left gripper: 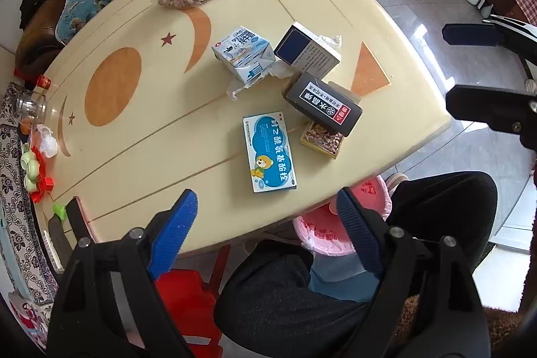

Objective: Collect trash
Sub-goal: 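Move both open tools back over the table toward the boxes, then grasp the blue-and-white medicine box with the left tool while the right tool grasps the black box, then lift the medicine box with the left tool while the right tool carries the black box toward the bin, then open the left tool over the pink bin while the right tool drops the black box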

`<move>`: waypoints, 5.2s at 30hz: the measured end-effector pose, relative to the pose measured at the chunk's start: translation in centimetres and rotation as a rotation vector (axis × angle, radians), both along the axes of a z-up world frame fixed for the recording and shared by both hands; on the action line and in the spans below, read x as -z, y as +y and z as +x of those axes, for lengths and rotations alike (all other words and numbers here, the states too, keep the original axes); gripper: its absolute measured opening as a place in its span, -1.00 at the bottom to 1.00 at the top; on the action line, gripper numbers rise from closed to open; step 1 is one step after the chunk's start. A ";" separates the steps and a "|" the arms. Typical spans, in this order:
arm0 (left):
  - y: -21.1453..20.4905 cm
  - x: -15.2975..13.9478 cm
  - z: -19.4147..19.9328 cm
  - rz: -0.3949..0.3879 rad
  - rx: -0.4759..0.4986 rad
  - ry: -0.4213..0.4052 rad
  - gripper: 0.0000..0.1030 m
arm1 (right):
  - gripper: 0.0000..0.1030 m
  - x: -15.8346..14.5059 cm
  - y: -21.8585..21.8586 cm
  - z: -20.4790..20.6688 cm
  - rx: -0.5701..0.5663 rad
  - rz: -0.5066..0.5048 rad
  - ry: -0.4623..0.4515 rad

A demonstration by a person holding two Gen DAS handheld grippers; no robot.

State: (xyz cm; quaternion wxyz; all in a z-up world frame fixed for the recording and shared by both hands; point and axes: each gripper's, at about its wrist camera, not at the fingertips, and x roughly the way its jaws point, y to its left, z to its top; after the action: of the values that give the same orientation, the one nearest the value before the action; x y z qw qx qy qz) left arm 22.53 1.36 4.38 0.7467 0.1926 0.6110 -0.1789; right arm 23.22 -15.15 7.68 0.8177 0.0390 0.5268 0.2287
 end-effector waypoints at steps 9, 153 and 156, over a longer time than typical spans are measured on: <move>-0.6 3.6 1.6 -0.001 0.015 0.072 0.61 | 0.76 3.1 0.6 2.0 -0.016 -0.017 0.056; 0.3 26.6 -14.3 -0.110 0.017 0.228 0.19 | 0.08 25.7 3.1 -14.8 0.146 -0.214 0.148; 0.2 28.8 -14.2 -0.103 -0.014 0.268 0.19 | 0.08 27.7 2.8 -14.6 0.170 -0.200 0.176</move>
State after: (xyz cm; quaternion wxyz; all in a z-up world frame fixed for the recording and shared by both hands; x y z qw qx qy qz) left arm 8.32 1.52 -24.39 0.6686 0.1239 0.6966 -0.2290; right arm 8.62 -12.36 -20.04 0.7846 0.0217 0.6113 0.1010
